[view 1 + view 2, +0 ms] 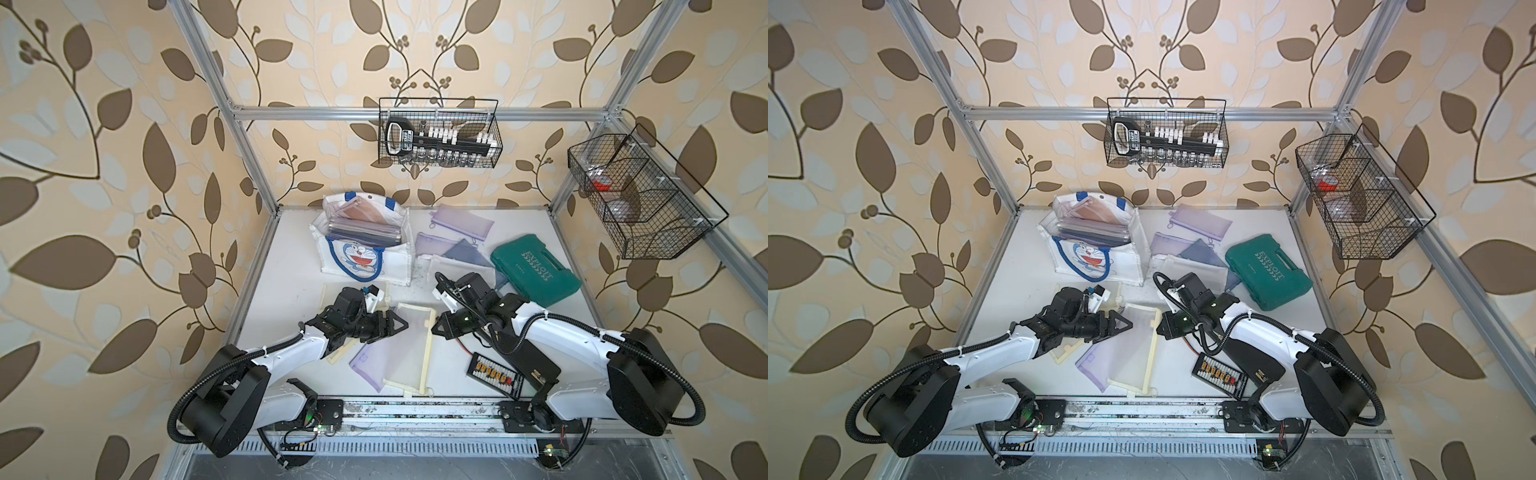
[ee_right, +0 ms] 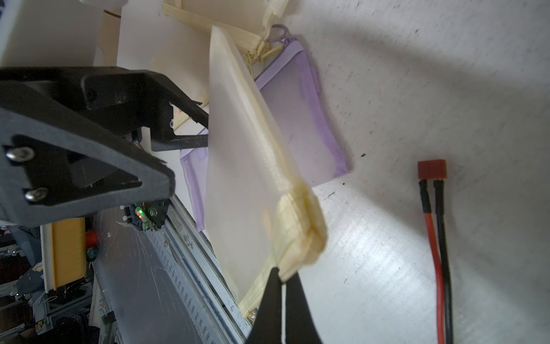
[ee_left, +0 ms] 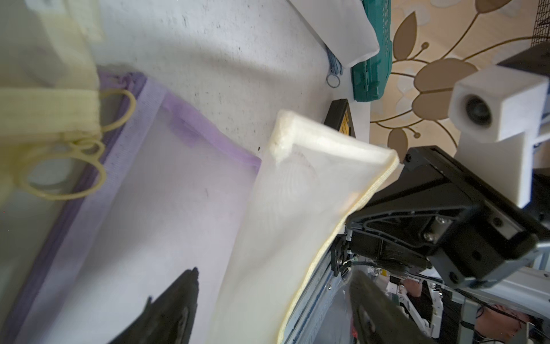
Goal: Put the pencil pouch into the canvas bag
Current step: Pick up the pencil pouch.
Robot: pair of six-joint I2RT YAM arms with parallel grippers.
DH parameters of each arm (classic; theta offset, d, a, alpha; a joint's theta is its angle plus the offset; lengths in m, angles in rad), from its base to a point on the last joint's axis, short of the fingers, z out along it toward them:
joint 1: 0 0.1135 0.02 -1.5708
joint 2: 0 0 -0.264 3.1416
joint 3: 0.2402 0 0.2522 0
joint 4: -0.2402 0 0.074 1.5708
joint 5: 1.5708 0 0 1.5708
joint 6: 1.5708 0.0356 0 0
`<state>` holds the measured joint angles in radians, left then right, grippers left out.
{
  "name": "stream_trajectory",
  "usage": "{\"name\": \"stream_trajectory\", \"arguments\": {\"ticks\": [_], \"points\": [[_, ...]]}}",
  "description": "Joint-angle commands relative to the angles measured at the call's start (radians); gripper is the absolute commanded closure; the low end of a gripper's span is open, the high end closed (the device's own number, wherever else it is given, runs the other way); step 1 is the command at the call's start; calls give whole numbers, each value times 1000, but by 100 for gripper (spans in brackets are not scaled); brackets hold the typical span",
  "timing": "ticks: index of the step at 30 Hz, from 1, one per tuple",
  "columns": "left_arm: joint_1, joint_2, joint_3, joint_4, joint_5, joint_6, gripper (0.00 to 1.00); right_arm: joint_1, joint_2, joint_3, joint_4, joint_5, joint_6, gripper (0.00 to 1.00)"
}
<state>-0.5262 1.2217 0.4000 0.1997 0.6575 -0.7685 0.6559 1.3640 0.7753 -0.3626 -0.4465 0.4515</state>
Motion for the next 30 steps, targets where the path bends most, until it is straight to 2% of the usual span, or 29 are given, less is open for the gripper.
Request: {"name": "stream_trajectory", "arguments": {"ticks": [1,4,7,10,15,18,19,22,24,25,27,30], "points": [[-41,-8,-32,125,39,-40,21,-9,14,-2,-1,-17,-1,100],[-62,-20,-44,126,33,-43,23,-12,15,3,-9,-17,-6,100],[-66,-23,-49,136,37,-48,32,-14,16,1,-10,-18,-5,100],[-67,-32,-46,134,43,-51,47,-14,21,3,-9,-21,-6,100],[-66,-89,-54,97,27,-54,83,-21,15,14,-18,-18,-5,100],[-66,-173,-53,28,13,-59,100,-29,2,22,-29,-12,0,100],[-66,-208,-48,-11,0,-61,100,-31,-4,28,-40,-4,-3,96],[-67,-331,7,-192,-71,-64,100,-36,-31,76,-98,41,-21,66],[-66,-396,92,-395,-158,-67,100,-38,-57,129,-156,87,-41,42],[-66,-415,134,-479,-199,-71,100,-39,-68,154,-183,112,-52,34],[-66,-445,230,-618,-268,-80,100,-40,-93,216,-238,178,-70,23],[-66,-439,406,-806,-384,-130,100,-51,-123,315,-308,246,-90,14]]}}
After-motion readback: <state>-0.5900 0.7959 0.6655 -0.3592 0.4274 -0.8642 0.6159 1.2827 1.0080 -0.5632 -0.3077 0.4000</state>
